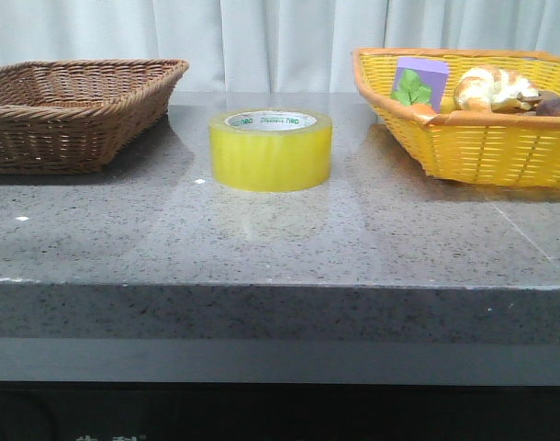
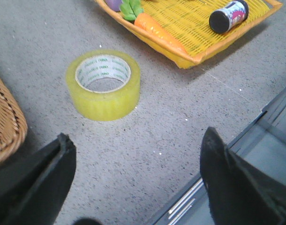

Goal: Transfer tape with both arms
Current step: 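Lower the left gripper into the tape roll's hole and grasp it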

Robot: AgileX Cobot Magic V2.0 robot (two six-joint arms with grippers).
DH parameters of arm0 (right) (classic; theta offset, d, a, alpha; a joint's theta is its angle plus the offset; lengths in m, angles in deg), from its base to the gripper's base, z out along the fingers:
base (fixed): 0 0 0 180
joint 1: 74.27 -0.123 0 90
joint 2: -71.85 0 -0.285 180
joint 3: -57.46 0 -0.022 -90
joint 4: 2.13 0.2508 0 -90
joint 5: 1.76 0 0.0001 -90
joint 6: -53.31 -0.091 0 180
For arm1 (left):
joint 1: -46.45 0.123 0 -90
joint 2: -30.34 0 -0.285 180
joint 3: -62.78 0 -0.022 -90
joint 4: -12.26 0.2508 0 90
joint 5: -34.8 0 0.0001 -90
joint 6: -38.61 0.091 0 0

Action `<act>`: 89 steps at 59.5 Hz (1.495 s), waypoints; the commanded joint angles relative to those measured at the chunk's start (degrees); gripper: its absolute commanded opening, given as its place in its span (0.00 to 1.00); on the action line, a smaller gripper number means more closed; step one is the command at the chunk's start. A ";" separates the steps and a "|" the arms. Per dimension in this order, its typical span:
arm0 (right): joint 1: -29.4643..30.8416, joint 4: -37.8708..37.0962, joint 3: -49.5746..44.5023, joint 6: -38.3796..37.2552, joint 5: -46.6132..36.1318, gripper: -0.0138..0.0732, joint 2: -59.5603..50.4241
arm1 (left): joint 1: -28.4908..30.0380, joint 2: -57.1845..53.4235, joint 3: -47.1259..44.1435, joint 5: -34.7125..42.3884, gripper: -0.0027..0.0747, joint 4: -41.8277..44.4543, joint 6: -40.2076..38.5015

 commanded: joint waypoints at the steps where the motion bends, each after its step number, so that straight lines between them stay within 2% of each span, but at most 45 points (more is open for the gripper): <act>1: 0.41 -0.12 1.45 0.33 -3.97 0.73 -0.14 | -0.39 1.36 4.92 1.44 0.74 1.23 0.00; 22: 0.41 -0.12 1.45 0.33 -3.97 0.73 -0.14 | -0.39 20.46 25.99 -17.91 0.76 2.31 10.75; 33: 0.41 -0.12 1.45 0.33 -3.97 0.73 -0.14 | -0.39 30.70 35.68 -23.51 0.75 2.02 15.01; 51: 0.41 -0.12 1.45 0.33 -3.97 0.73 -0.14 | 0.46 44.41 47.50 -26.76 0.75 -3.70 19.31; 65: 0.41 -0.12 1.45 0.33 -3.97 0.73 -0.14 | 3.29 51.89 53.81 -28.86 0.75 -7.49 20.76; 89: 0.41 -0.12 1.45 0.33 -3.97 0.73 -0.14 | 3.76 57.93 54.89 -26.04 0.75 -9.03 22.42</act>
